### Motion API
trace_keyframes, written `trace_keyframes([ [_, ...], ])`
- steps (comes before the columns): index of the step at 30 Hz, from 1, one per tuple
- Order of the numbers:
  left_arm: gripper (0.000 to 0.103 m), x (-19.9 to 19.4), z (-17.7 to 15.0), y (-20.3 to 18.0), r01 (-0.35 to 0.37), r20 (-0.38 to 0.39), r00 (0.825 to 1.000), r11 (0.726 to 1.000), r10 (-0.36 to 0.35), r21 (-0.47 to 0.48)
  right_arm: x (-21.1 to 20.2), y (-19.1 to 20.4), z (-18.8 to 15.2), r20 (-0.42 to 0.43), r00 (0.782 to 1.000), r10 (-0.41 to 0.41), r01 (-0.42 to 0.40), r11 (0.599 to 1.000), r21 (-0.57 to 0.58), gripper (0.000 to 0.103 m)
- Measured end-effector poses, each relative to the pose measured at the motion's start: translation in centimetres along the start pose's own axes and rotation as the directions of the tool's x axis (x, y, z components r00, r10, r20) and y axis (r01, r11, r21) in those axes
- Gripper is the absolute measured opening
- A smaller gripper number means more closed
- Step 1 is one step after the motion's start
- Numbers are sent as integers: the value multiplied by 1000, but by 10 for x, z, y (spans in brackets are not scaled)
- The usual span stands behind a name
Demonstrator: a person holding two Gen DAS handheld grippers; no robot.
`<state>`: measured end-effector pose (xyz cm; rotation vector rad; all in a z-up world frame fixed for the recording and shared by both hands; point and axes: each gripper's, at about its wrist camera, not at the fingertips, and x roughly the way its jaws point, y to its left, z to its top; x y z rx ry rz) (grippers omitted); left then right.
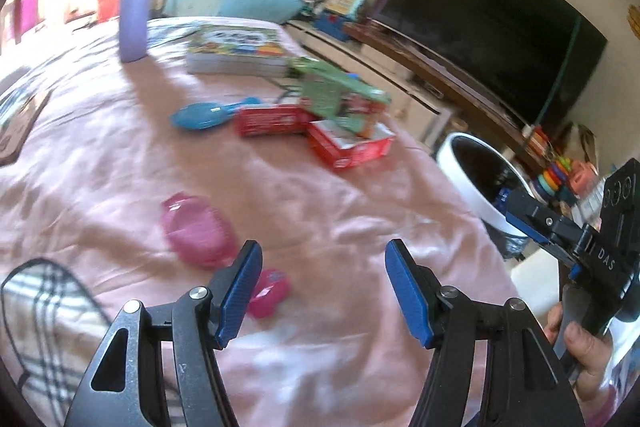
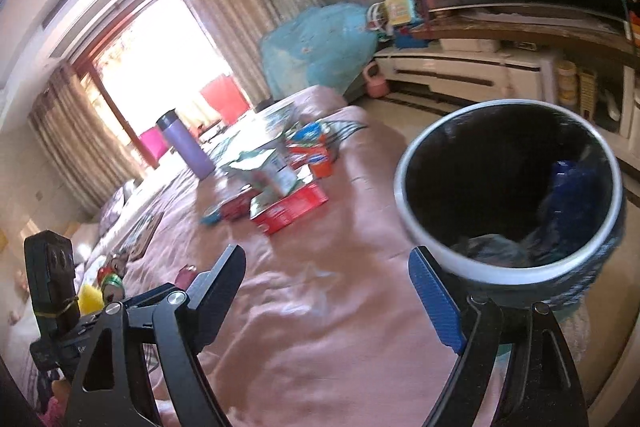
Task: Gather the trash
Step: 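Grasp the pink brush with left tool while right tool grasps green juice box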
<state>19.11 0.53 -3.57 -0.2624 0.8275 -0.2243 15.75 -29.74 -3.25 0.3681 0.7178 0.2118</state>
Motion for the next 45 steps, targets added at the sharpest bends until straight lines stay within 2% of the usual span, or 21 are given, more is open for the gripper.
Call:
trace_keyframes([
  [8, 69, -19, -11, 28, -97, -29, 995, 991, 95, -91, 24, 28, -5, -51, 998, 26, -30, 997, -75, 85],
  [12, 69, -18, -7, 35, -118, -51, 992, 986, 112, -116, 36, 40, -2, -67, 997, 42, -49, 992, -115, 85],
  [18, 69, 2, 2, 36, -136, -94, 988, 983, 125, -120, 52, 47, 5, -78, 996, 50, -61, 987, -152, 85],
  [23, 66, 25, 12, 40, -144, -96, 986, 984, 135, -100, 65, 43, 10, -93, 994, 53, -66, 987, -146, 85],
  [26, 55, 41, 20, 38, -163, -82, 984, 985, 158, -58, 72, 41, 15, -98, 994, 55, -69, 987, -145, 85],
  [28, 36, 49, 25, 38, -155, -85, 985, 987, 151, -47, 78, 41, 19, -100, 993, 56, -70, 986, -148, 85],
  [31, 22, 62, 35, 41, -111, -93, 990, 992, 106, -57, 89, 42, 26, -104, 993, 58, -74, 984, -161, 85],
  [33, 17, 68, 39, 43, -75, -91, 993, 995, 68, -68, 98, 44, 32, -111, 992, 60, -79, 982, -173, 85],
  [41, 16, 74, 41, 48, -19, -79, 997, 997, 13, -72, 135, 58, 52, -132, 990, 41, -77, 958, -277, 84],
  [42, 16, 72, 41, 46, -17, -77, 997, 997, 12, -71, 138, 59, 52, -137, 990, 43, -80, 955, -285, 82],
  [43, 16, 71, 41, 47, -16, -76, 997, 997, 11, -71, 141, 61, 52, -139, 989, 44, -84, 952, -295, 72],
  [44, 16, 71, 42, 48, -14, -74, 997, 998, 9, -69, 143, 63, 52, -142, 989, 42, -85, 949, -305, 54],
  [45, 16, 68, 41, 46, -14, -72, 997, 998, 9, -67, 144, 65, 51, -144, 989, 31, -75, 946, -316, 43],
])
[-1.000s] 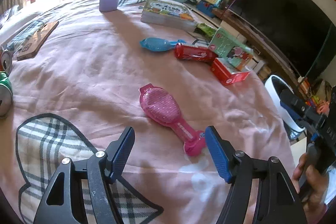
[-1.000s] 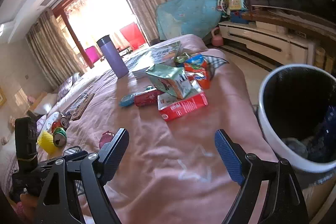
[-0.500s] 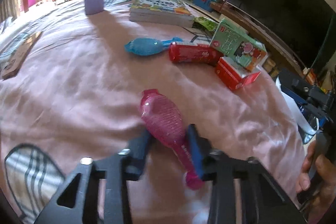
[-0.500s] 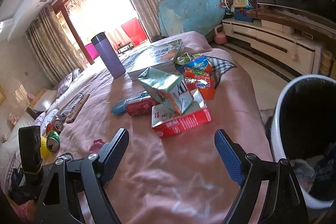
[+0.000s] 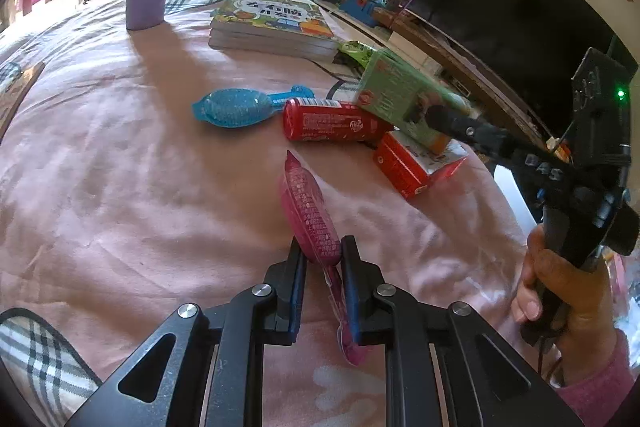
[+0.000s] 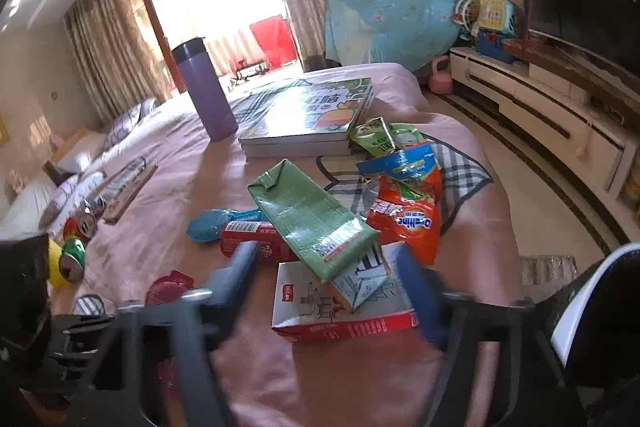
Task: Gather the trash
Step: 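Grasp the pink brush with left tool while right tool grasps green juice box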
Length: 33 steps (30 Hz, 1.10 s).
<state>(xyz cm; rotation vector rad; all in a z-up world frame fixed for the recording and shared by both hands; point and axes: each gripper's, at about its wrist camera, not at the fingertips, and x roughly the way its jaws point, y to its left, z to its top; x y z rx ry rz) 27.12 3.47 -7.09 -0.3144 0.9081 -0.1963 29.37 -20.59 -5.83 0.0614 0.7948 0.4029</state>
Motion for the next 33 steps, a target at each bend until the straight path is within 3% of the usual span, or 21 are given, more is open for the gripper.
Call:
trace_keyframes([
  [1, 16, -1, 0, 0, 0, 3, 1000, 1000, 0, 2, 0, 1, -1, -4, 1000, -8, 8, 1000, -1, 38],
  [5, 16, -9, 1, -5, 5, 18, 1000, 1000, -5, 11, -11, 2, -8, 23, 1000, 3, -3, 1000, 19, 37],
  [17, 15, -33, -4, -35, 69, 43, 996, 994, -73, 86, -70, 0, -46, 76, 997, 23, -30, 994, 104, 36],
  [33, 15, -33, -12, -110, 161, 1, 986, 961, -165, 226, -159, -43, -83, 170, 979, -111, 70, 970, 231, 35],
])
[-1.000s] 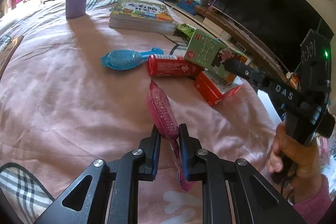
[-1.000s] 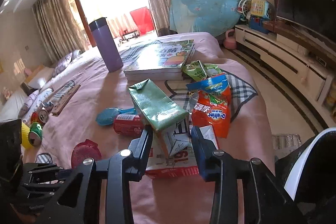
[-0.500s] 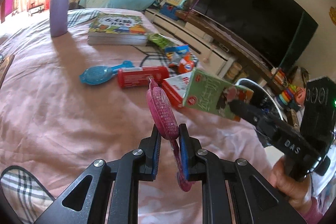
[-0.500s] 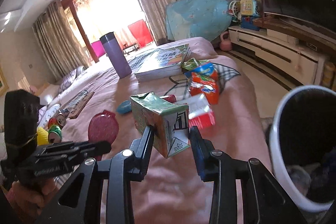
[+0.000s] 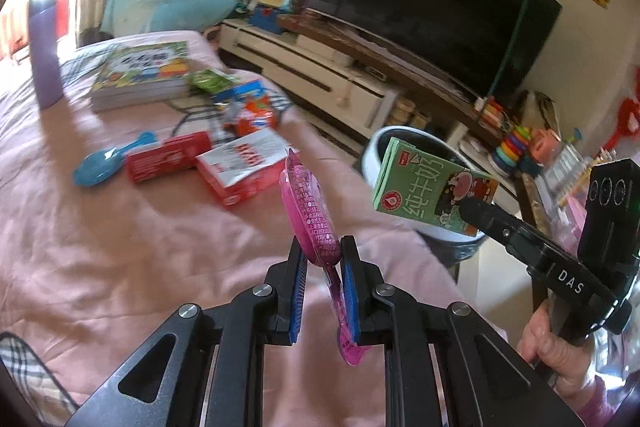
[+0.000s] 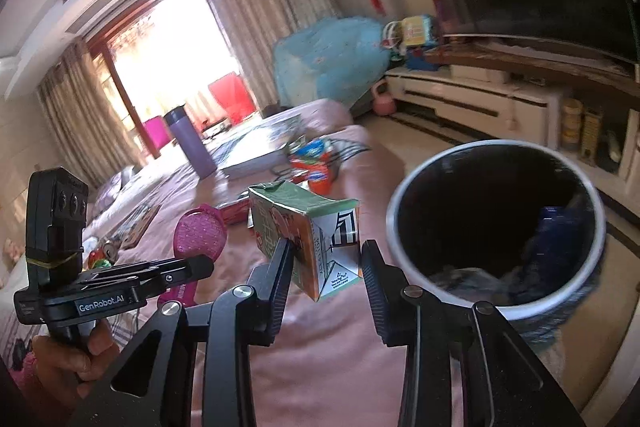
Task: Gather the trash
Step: 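Grasp the pink brush with left tool while right tool grasps green juice box, then carry both items over the bin and open both tools to drop them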
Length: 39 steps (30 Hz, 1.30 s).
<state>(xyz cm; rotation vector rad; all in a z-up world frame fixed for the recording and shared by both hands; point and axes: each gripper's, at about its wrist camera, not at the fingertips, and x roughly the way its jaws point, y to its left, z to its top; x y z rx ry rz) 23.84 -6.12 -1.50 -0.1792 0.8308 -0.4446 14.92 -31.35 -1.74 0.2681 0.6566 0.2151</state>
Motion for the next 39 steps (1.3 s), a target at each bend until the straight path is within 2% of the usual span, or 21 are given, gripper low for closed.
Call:
trace_keyframes([
  [11, 15, 33, 16, -48, 54, -29, 998, 995, -52, 79, -34, -44, 3, 51, 995, -88, 85, 995, 60, 35],
  [22, 15, 77, 44, -87, 97, -75, 993, 985, -87, 145, -43, -82, 6, 59, 986, -157, 150, 983, 107, 35],
  [31, 15, 113, 72, -103, 114, -108, 989, 979, -97, 167, -42, -103, 10, 45, 979, -198, 191, 974, 118, 35],
  [39, 16, 149, 86, -103, 124, -172, 980, 981, -98, 147, -30, -111, 14, -5, 975, -224, 223, 970, 99, 35],
])
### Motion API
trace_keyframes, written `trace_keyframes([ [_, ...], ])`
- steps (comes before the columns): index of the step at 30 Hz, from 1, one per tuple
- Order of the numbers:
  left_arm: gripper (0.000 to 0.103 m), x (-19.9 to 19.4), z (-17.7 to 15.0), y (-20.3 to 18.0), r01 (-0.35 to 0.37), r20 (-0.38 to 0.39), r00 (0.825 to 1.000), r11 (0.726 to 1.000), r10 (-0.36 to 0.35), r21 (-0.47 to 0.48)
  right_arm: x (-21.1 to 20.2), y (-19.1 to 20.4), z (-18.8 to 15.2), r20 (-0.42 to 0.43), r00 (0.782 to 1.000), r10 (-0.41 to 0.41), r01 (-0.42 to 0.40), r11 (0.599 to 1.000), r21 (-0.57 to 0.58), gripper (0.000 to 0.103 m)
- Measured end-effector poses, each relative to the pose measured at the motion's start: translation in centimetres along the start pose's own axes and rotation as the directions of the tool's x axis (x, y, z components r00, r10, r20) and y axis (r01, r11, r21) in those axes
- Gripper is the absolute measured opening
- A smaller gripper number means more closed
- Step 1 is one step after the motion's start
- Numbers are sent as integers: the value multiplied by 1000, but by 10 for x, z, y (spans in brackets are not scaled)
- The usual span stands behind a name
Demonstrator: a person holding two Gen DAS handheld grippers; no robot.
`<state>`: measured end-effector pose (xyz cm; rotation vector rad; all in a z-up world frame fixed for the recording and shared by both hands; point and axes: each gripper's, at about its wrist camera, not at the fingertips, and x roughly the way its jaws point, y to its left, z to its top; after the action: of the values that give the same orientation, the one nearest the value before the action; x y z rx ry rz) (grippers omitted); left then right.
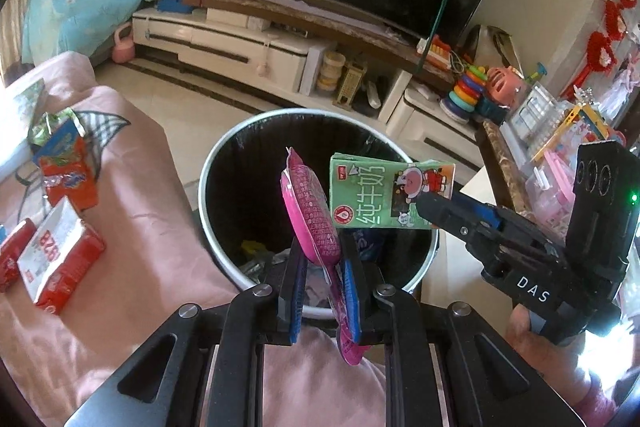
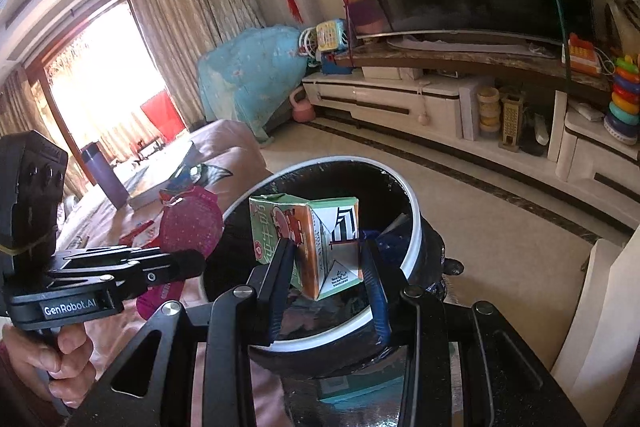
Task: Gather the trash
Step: 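Carry both items over the bin and open both tools to drop them, then grasp the blue brush with left tool while right tool grasps red-white milk carton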
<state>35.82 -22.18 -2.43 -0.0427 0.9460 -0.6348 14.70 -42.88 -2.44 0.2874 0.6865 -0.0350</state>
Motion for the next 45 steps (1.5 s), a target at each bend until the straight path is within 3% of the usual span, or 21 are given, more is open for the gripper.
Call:
trace_keyframes([
  [6, 16, 14, 11, 0, -6, -21, 1000, 1000, 6, -5, 11, -3, 4, -28, 999, -31, 31, 999, -14, 34],
  [7, 19, 16, 13, 0, -7, -23, 1000, 1000, 7, -5, 13, -3, 5, -32, 999, -36, 35, 999, -19, 33],
  [9, 27, 17, 14, 0, -8, -23, 1000, 1000, 8, -9, 16, -3, 7, -40, 998, -41, 40, 999, -22, 21],
  [10, 38, 17, 13, 1, -11, -22, 1000, 1000, 10, -11, 18, -3, 7, -50, 998, -42, 41, 999, -25, 17],
  [11, 45, 16, 13, 1, -15, -13, 1000, 1000, 15, -13, 20, -3, 7, -57, 997, -44, 42, 999, -28, 21],
  [15, 50, 8, 5, 4, -21, 2, 1000, 1000, 21, -23, 22, -6, 7, -59, 997, -43, 43, 999, -15, 21],
  [21, 52, -15, -11, 12, -32, 43, 999, 999, 34, -36, 11, -2, 7, -27, 999, -24, 24, 1000, 12, 22],
  [27, 52, -50, -39, 32, -48, 81, 995, 996, 54, -71, -2, 20, 9, 8, 1000, 22, -22, 1000, 14, 38],
  [30, 53, -71, -58, 48, -68, 97, 992, 992, 79, -110, -6, 37, 8, 17, 998, 60, -60, 998, 12, 51],
  [32, 53, -83, -72, 59, -80, 106, 990, 987, 95, -137, -6, 51, 5, 14, 996, 92, -92, 996, 6, 67],
  [38, 53, -119, -107, 86, -130, 119, 981, 972, 155, -198, 8, 93, -10, -26, 987, 157, -157, 987, -22, 90],
  [45, 58, -157, -141, 108, -179, 126, 968, 948, 218, -264, 31, 136, -29, -111, 972, 205, -211, 976, -49, 95],
])
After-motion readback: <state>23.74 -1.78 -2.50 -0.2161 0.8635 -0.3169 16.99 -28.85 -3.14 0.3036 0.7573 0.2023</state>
